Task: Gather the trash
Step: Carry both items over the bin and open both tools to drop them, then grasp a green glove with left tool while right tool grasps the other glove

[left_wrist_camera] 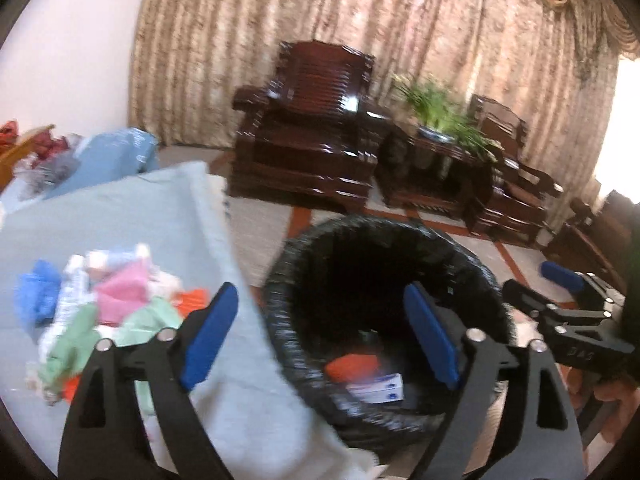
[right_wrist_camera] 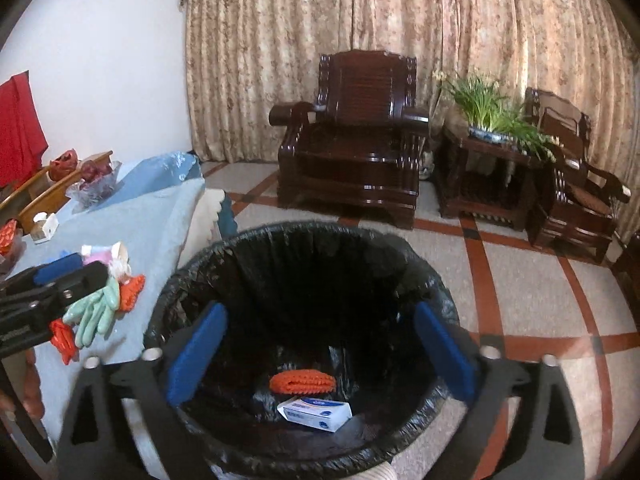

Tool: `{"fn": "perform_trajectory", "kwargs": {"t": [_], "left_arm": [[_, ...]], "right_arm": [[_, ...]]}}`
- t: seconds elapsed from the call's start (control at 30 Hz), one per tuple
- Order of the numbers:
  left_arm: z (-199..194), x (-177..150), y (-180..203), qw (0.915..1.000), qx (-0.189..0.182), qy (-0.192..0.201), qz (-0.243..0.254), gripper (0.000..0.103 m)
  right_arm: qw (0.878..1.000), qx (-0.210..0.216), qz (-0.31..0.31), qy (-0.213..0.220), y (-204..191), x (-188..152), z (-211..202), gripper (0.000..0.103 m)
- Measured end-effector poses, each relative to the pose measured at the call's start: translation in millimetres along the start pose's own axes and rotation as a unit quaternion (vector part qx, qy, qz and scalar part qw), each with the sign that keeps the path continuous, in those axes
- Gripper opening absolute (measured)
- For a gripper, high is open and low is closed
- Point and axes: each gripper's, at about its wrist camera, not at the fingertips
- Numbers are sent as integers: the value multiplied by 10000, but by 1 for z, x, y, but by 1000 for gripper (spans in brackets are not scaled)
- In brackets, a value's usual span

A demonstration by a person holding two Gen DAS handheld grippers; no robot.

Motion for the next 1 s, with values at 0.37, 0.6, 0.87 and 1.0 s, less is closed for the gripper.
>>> {"fn": "perform_trajectory", "kwargs": {"t": [0.37, 0.6, 0.87, 1.0], "left_arm": [[-70, -20, -87, 9904, 1255, 456, -366, 90], [-92, -39, -144, 9782, 1887, 394, -768, 90], [-94, -57, -178, 9718, 2102, 290, -1025, 90], [-88, -65, -190, 9702, 2149, 181, -1108, 90]], "right_arm": [[9957, 790, -418, 236, -84, 11, -2, 97], [9874, 1354, -776, 245, -147, 10, 7, 97], [9792, 1724, -1060, 125, -206, 14, 33, 96], [9769, 1782, -1180, -89, -225, 13, 56, 91]]}}
Point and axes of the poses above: each gripper's, at about its wrist camera, not at the fingertips, and z roughly the way its jaws point, y to its right, x to its top, and after that the axes turned 10 degrees about -y, right-handed
